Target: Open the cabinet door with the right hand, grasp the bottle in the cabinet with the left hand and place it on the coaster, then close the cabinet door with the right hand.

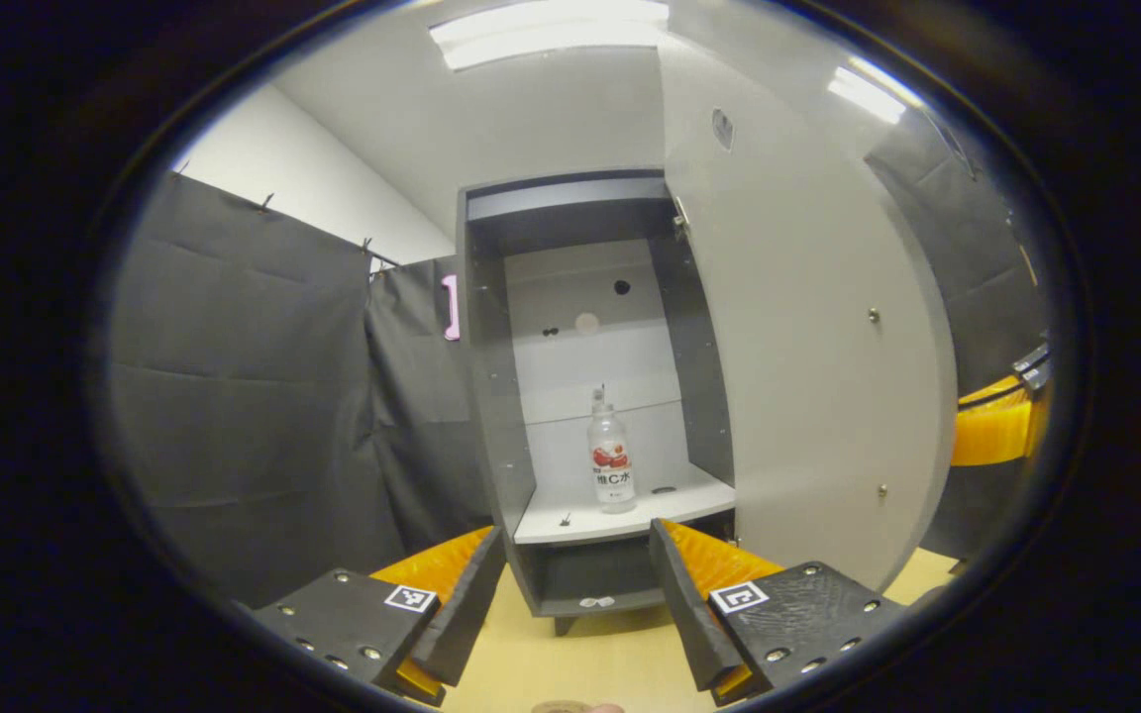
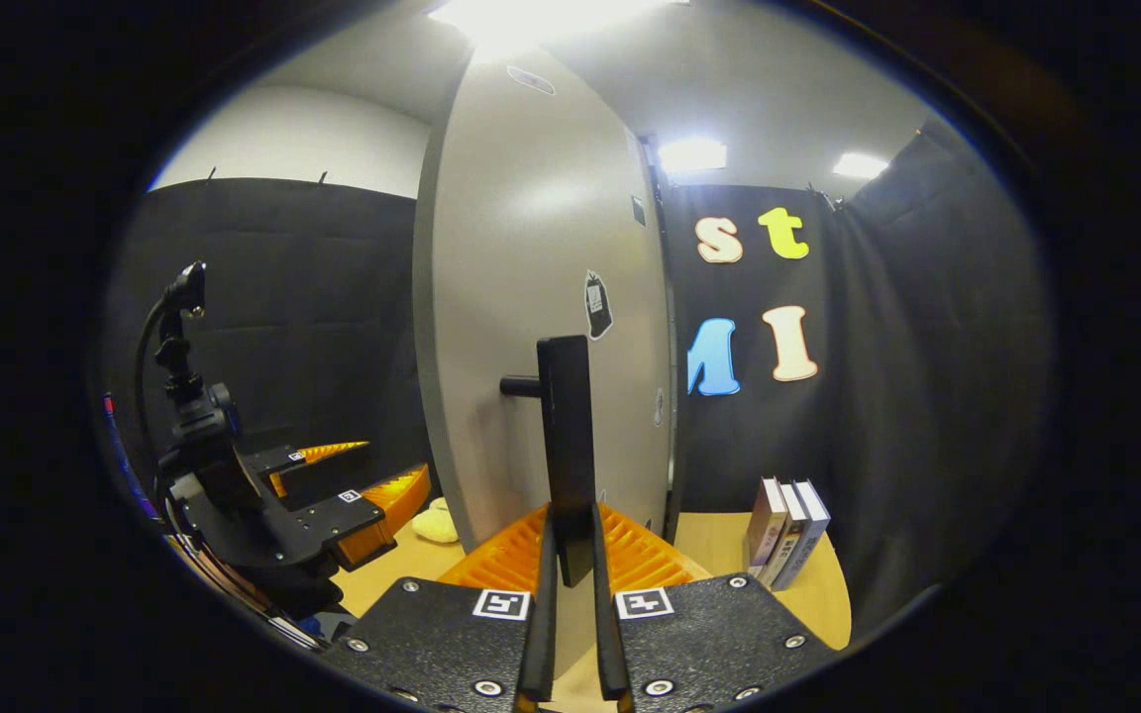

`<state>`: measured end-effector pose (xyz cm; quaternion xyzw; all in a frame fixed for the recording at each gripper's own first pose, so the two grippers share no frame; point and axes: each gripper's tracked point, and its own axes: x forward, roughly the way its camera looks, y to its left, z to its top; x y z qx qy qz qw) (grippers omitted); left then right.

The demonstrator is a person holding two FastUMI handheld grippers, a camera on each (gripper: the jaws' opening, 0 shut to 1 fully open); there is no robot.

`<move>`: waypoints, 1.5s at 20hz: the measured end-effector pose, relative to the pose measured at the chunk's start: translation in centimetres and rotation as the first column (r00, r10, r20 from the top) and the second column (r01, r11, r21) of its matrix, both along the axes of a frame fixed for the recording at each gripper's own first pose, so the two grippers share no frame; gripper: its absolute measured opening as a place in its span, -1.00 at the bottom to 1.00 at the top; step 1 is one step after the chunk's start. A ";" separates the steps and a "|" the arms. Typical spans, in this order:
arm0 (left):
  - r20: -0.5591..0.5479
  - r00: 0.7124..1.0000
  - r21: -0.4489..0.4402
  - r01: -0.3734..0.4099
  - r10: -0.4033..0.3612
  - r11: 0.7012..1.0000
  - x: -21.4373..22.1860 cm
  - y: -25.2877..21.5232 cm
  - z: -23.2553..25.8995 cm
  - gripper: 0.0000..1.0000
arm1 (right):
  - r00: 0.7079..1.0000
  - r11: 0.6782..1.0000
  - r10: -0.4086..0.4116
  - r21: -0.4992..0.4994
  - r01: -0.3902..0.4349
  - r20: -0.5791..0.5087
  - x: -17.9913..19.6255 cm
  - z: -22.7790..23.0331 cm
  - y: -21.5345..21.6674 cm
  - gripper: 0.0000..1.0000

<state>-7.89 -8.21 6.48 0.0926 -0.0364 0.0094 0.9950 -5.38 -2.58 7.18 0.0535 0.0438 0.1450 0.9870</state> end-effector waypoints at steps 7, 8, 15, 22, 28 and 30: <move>-0.032 0.998 -0.022 0.053 -0.054 0.998 9.6 -1.5 -1.2 0.69 | 0.975 0.975 -0.222 0.020 0.222 -0.026 -6.9 -0.5 -3.6 -0.67; -0.029 0.998 -0.026 0.060 -0.061 0.998 11.1 -1.3 -1.3 0.69 | 0.966 0.966 -0.258 0.008 0.258 -0.031 -7.8 -0.7 -4.3 -0.70; -0.028 0.996 -0.018 0.079 -0.080 0.997 20.2 0.1 -2.5 0.73 | 0.943 0.943 -0.332 0.000 0.333 -0.030 -12.9 -2.3 -5.0 -0.54; -0.001 0.997 0.021 0.079 -0.079 0.997 29.0 -1.1 -3.6 0.66 | 0.870 0.869 -0.485 -0.058 0.491 0.086 -15.1 -0.2 -7.2 0.63; 0.006 0.996 -0.019 0.093 -0.093 0.995 34.6 -1.9 -4.4 0.73 | 0.823 0.824 -0.566 0.007 0.566 0.039 -14.1 -1.1 -7.9 0.68; 0.003 0.995 -0.020 0.101 -0.101 0.995 36.0 -1.9 -5.0 0.68 | 0.808 0.809 -0.587 -0.016 0.588 0.038 -14.1 -1.3 -8.1 0.67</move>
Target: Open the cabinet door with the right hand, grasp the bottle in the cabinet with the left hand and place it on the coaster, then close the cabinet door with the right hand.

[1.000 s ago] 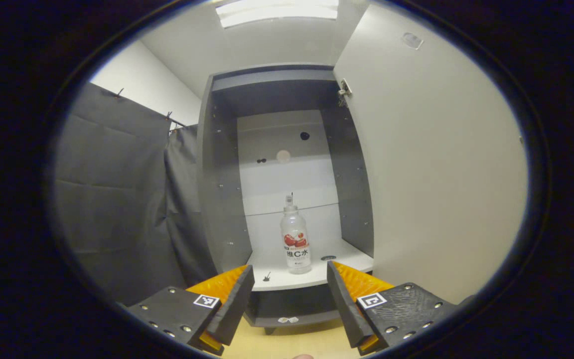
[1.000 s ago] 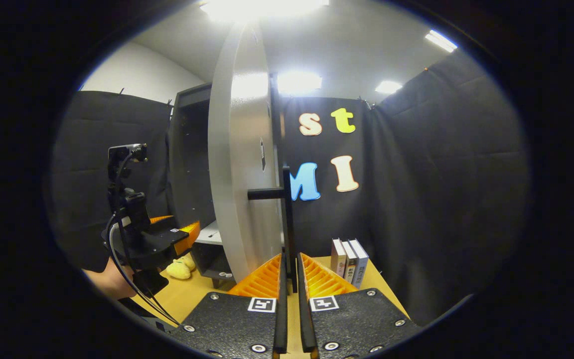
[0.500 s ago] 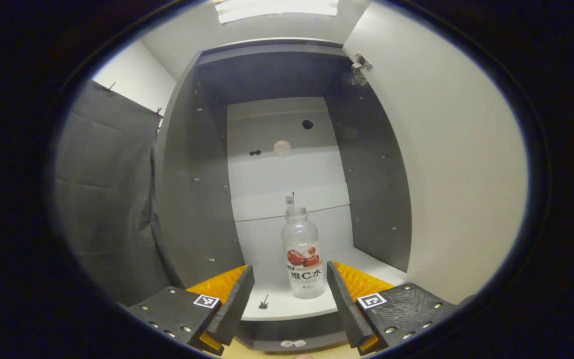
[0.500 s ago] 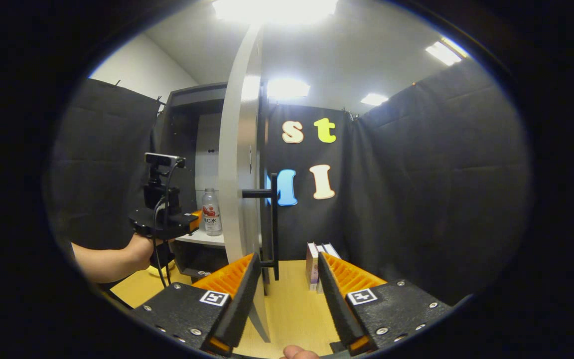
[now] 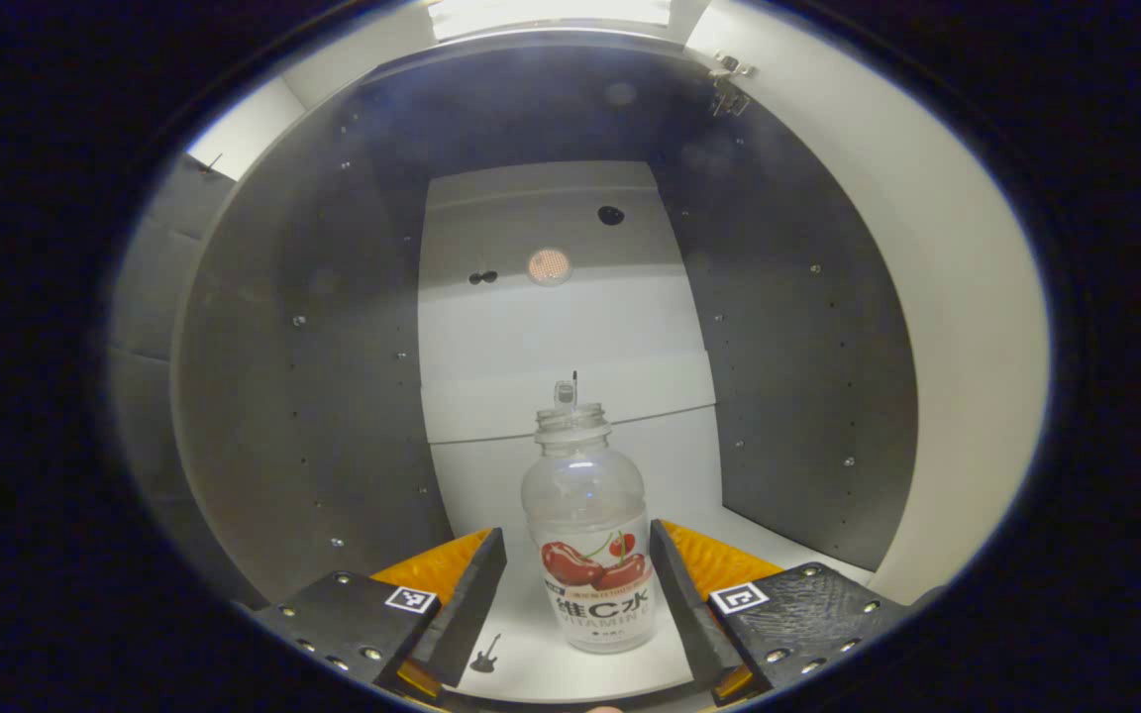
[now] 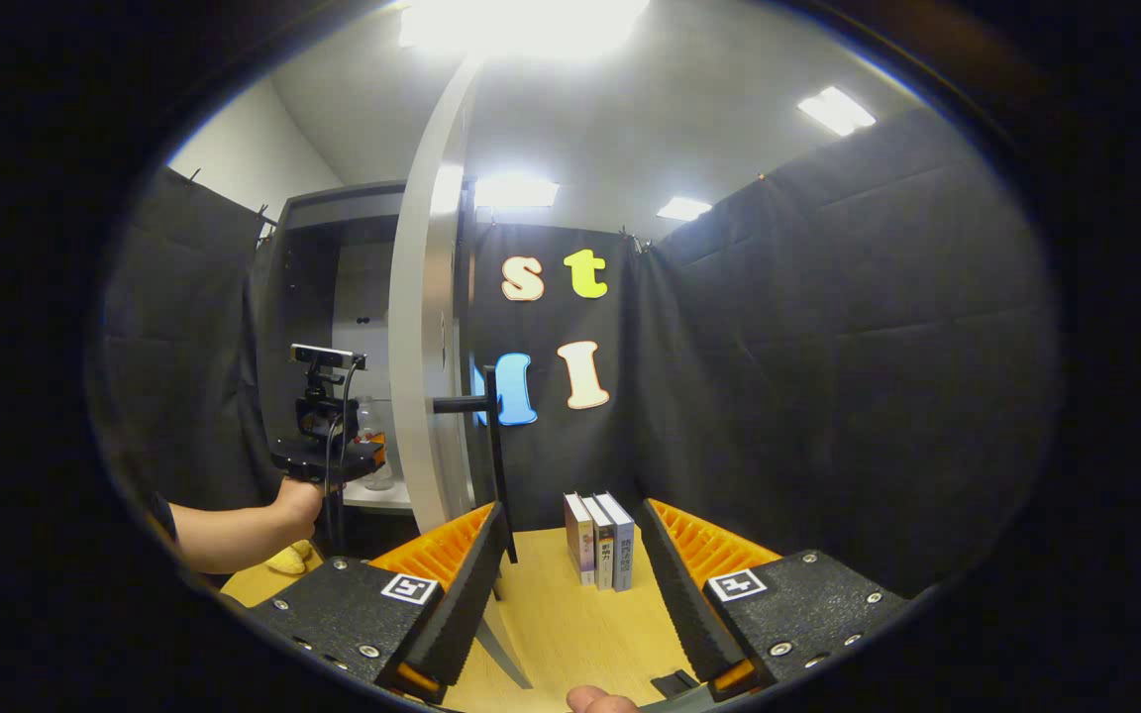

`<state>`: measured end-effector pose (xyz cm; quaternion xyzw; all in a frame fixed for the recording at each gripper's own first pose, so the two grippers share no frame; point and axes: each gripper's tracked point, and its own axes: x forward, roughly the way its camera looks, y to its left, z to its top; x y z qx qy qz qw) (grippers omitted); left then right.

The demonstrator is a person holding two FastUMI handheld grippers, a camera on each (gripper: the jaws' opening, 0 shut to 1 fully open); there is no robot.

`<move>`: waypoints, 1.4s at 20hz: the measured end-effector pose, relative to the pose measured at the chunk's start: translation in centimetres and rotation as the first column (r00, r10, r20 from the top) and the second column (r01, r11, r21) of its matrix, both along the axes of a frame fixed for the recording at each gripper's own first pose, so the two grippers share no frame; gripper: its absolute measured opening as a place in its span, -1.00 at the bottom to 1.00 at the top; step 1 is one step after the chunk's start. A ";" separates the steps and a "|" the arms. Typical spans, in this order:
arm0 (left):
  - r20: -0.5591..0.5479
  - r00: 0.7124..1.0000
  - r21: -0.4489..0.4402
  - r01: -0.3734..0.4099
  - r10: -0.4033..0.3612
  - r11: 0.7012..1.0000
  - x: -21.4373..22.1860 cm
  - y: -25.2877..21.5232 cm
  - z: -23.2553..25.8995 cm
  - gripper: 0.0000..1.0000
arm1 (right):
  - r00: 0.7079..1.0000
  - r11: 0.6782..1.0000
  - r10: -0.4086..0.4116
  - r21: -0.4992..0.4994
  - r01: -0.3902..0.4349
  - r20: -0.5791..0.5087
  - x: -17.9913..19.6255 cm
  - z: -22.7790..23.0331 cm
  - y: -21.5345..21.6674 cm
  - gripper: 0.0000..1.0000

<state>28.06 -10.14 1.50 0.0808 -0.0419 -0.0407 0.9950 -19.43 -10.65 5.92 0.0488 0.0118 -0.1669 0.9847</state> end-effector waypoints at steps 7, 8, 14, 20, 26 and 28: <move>-0.010 1.000 0.002 0.028 -0.028 1.000 2.6 -0.9 -1.6 0.73 | 0.998 0.998 -0.063 -0.024 0.063 -0.017 1.6 -0.6 0.1 0.66; -0.014 1.000 0.009 0.021 -0.021 1.000 2.5 -0.7 -1.7 0.75 | 0.998 0.998 -0.061 -0.004 0.061 -0.017 1.5 -0.5 0.3 0.66; -0.002 1.000 -0.028 0.024 -0.024 0.999 -0.3 -0.5 0.4 0.45 | 1.000 1.000 -0.012 -0.017 0.012 0.011 2.6 -0.7 -0.2 0.66; 0.036 0.999 -0.012 -0.008 0.009 1.000 -4.9 -1.2 3.3 0.45 | 0.991 0.991 0.128 0.032 -0.129 0.043 2.9 -1.0 -0.3 0.67; 0.074 0.994 -0.004 -0.081 0.081 0.997 -7.5 -2.4 3.4 0.45 | 0.979 0.993 0.115 0.009 -0.118 0.170 1.9 1.7 -4.3 0.77; 0.065 0.990 0.004 -0.122 0.121 0.993 -8.6 -1.9 4.1 0.56 | 0.980 0.993 0.113 0.016 -0.117 0.162 2.2 0.9 -5.5 0.81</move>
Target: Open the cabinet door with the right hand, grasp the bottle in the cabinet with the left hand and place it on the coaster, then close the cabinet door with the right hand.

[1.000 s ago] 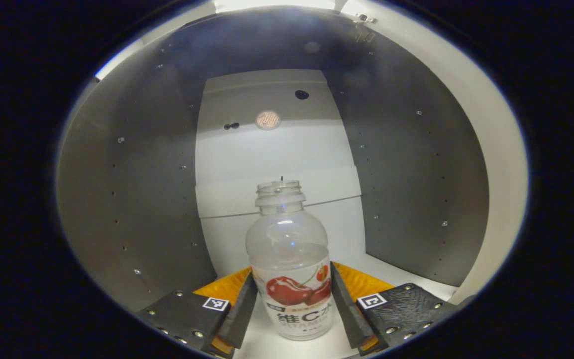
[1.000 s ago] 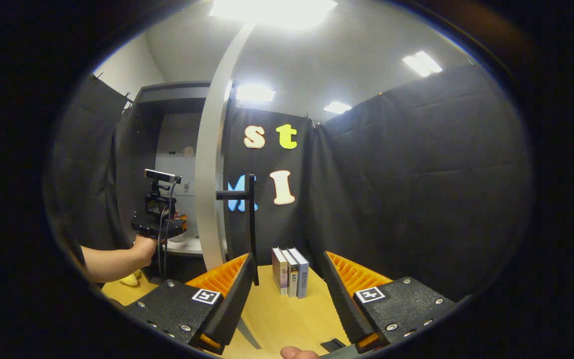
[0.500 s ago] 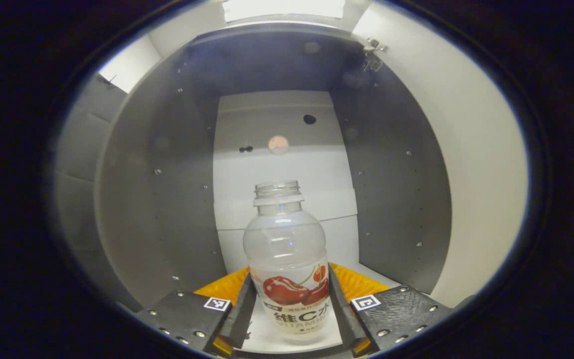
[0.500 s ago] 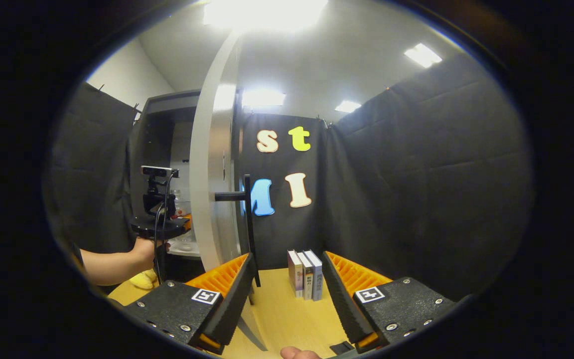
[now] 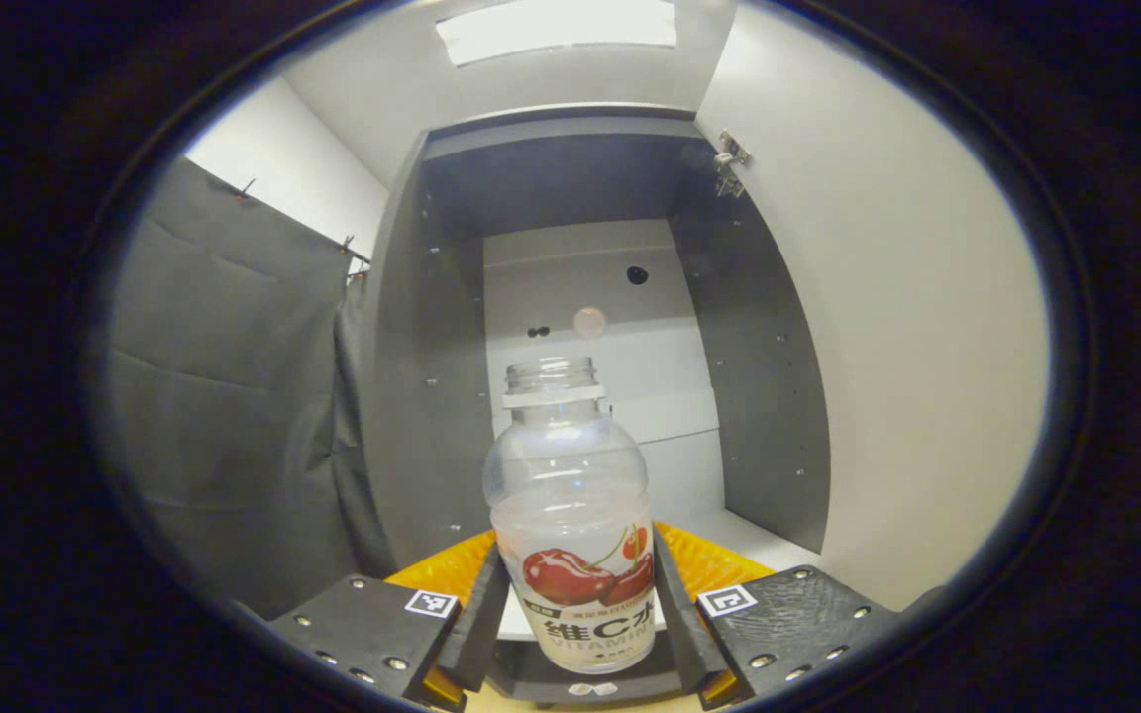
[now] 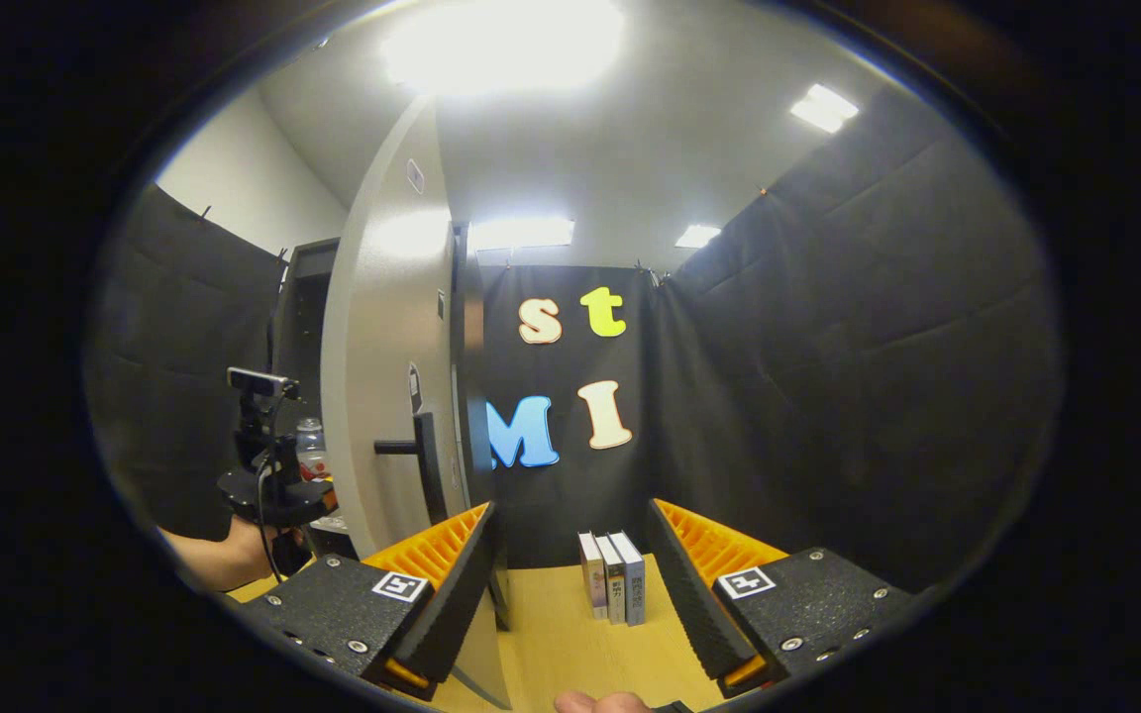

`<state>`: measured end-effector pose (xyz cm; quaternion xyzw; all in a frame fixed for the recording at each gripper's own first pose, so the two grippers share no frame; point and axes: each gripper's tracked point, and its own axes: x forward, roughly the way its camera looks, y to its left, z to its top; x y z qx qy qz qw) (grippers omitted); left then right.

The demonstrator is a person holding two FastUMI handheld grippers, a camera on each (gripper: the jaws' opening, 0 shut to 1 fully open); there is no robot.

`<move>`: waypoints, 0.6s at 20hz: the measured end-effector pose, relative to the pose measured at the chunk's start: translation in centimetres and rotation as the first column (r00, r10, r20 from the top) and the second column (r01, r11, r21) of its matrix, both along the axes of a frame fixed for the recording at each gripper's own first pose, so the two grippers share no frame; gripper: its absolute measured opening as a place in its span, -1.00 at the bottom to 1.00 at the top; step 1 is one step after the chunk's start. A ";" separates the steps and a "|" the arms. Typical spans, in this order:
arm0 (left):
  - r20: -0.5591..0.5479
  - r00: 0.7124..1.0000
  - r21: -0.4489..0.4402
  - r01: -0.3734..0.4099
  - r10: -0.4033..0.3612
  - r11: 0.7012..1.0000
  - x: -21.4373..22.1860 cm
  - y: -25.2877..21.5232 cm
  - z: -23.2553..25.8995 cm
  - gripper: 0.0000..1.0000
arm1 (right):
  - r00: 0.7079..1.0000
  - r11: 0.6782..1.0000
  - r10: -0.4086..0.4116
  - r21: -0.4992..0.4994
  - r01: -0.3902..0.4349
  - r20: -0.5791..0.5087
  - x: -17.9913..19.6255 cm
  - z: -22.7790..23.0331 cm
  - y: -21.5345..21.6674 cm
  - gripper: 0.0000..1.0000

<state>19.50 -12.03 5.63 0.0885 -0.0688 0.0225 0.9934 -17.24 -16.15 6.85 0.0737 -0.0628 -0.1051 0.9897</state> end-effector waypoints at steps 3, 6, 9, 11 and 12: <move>-0.013 0.999 0.005 -0.049 0.049 0.999 -0.3 0.1 0.1 0.45 | 0.999 1.000 0.028 0.013 -0.027 -0.037 0.9 -2.3 -0.8 0.82; -0.016 0.991 0.033 -0.131 0.131 0.991 -0.1 0.3 0.1 0.51 | 0.987 0.994 0.110 0.010 -0.109 -0.116 2.3 -5.9 -0.4 0.83; 0.004 0.984 0.031 -0.175 0.175 0.984 -0.4 0.0 0.3 0.46 | 0.975 0.985 0.166 -0.014 -0.169 -0.146 2.9 -8.1 0.0 0.83; -0.003 0.980 0.032 -0.198 0.199 0.980 -0.2 0.3 0.0 0.46 | 0.973 0.984 0.168 -0.027 -0.175 -0.157 3.3 -9.7 -0.1 0.84; -0.007 0.978 0.033 -0.208 0.209 0.978 0.0 0.4 -0.1 0.46 | 0.971 0.984 0.171 -0.030 -0.178 -0.167 3.6 -10.7 0.1 0.83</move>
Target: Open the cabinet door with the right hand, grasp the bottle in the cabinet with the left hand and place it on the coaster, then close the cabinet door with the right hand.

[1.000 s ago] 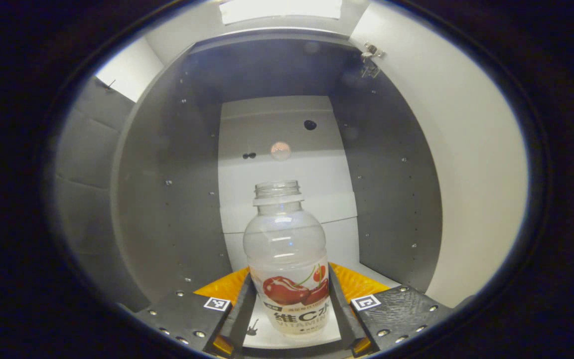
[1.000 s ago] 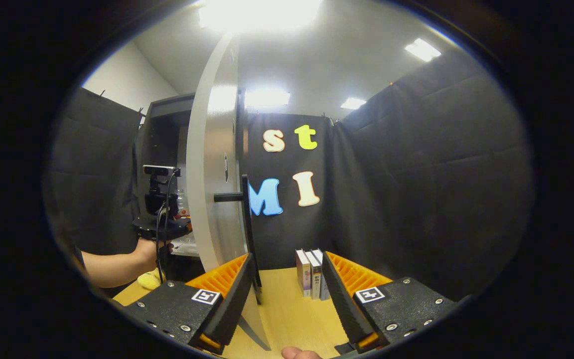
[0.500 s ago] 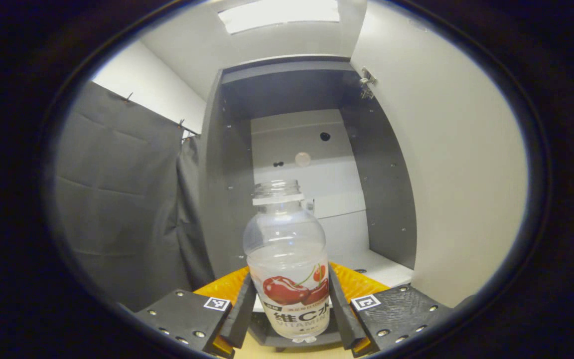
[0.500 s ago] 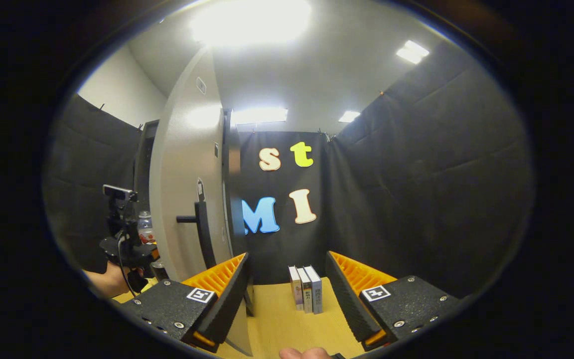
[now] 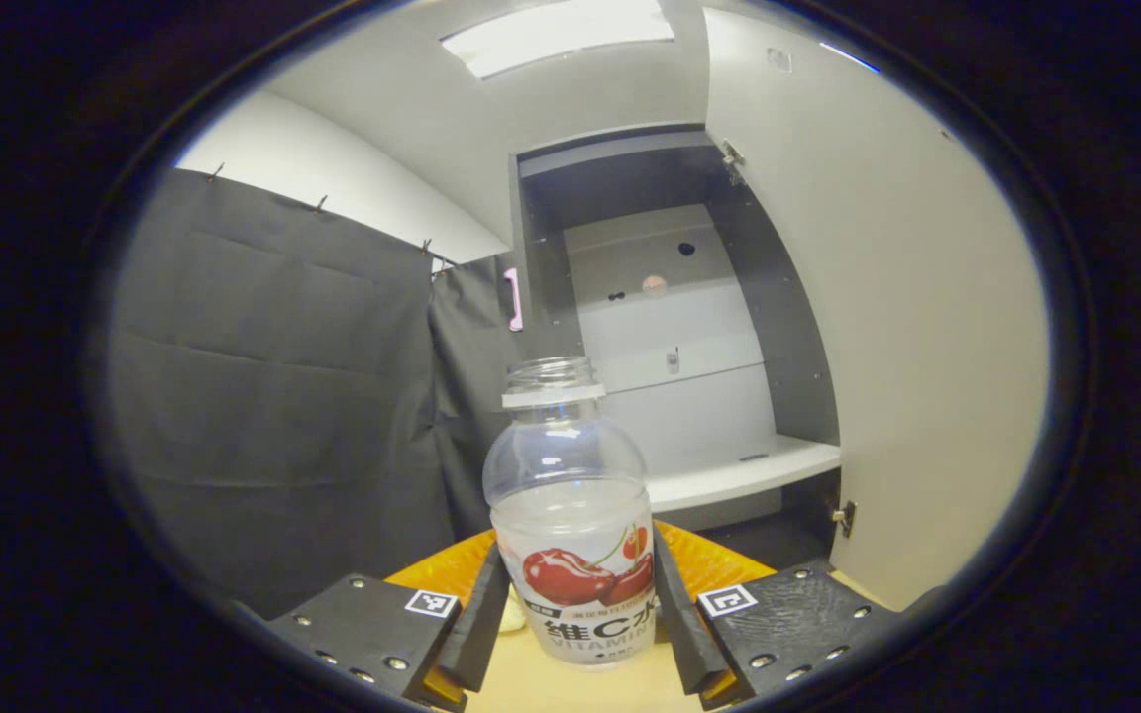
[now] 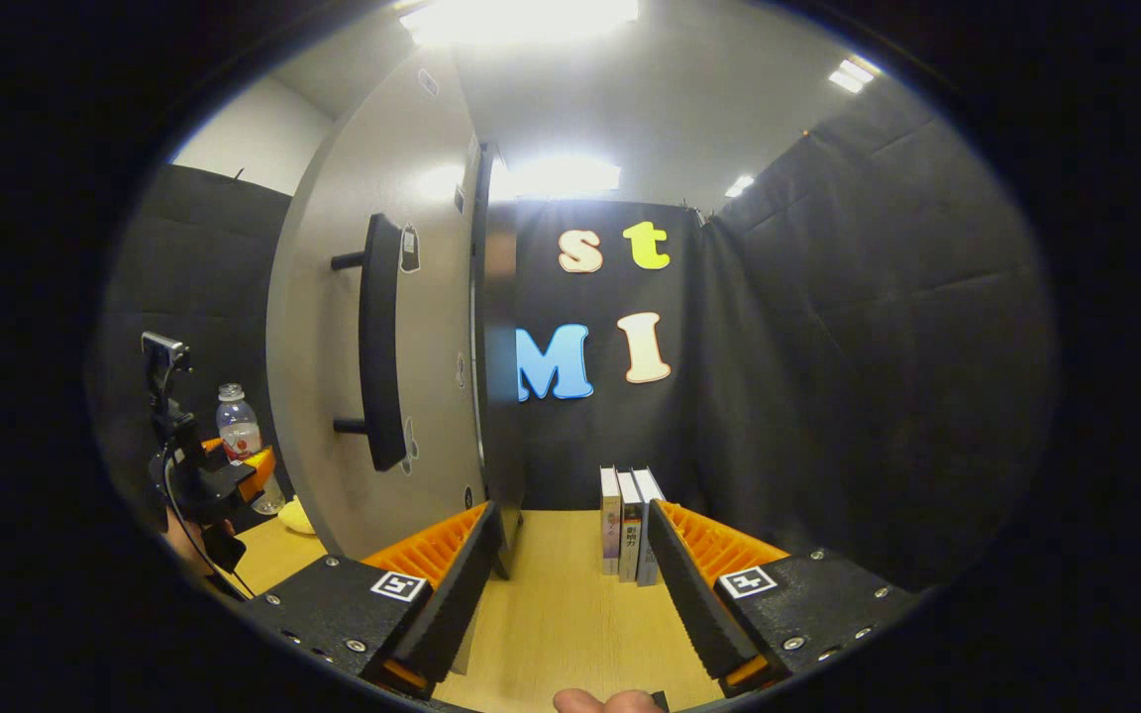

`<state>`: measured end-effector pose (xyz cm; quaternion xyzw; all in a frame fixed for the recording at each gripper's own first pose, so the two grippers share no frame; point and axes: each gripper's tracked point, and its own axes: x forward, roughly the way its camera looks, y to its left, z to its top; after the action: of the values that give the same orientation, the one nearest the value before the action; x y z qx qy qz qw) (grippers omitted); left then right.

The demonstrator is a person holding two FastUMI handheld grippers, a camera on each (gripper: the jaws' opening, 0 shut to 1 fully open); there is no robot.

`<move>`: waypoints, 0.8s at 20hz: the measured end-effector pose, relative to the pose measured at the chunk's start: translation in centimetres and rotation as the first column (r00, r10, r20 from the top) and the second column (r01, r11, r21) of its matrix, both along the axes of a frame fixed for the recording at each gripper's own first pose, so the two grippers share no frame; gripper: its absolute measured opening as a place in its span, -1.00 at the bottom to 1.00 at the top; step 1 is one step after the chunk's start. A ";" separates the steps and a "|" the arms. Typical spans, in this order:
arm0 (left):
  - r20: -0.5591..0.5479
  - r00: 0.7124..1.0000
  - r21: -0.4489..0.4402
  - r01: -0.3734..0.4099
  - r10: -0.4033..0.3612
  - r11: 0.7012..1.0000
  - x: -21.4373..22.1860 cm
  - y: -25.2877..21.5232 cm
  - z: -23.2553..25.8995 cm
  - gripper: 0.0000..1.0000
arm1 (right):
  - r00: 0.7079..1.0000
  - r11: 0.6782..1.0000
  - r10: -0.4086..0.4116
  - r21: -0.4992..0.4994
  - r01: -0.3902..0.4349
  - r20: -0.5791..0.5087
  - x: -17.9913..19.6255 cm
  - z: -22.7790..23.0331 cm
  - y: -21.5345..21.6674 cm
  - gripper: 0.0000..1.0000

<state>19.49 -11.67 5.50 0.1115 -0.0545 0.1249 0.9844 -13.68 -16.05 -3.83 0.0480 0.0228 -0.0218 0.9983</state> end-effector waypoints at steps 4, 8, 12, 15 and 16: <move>-0.021 0.999 -0.017 -0.030 0.029 0.999 -0.1 0.2 0.0 0.45 | 0.998 1.000 -0.009 -0.003 0.009 -0.058 0.6 -4.2 0.6 0.83; -0.038 0.997 -0.009 -0.074 0.074 0.997 -0.3 0.1 0.1 0.45 | 0.988 0.999 0.017 -0.027 -0.021 -0.152 0.2 -8.8 2.2 0.80; -0.052 0.994 -0.081 -0.096 0.092 0.992 -0.4 0.2 0.8 0.46 | 0.974 0.992 0.055 -0.100 -0.079 -0.222 -1.0 -11.9 3.8 0.84; -0.052 0.995 -0.093 -0.095 0.090 0.991 -0.3 0.2 0.2 0.47 | 0.972 0.991 0.059 -0.107 -0.086 -0.229 -0.9 -12.6 4.2 0.84; -0.061 0.994 -0.108 -0.092 0.086 0.990 -0.3 0.1 0.1 0.48 | 0.969 0.991 0.059 -0.105 -0.087 -0.241 -0.6 -13.2 4.3 0.84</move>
<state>19.17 -11.60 5.64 0.0626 -0.0149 0.1684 0.9836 -14.27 -11.73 -17.03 -0.0134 0.1423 0.0081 0.9897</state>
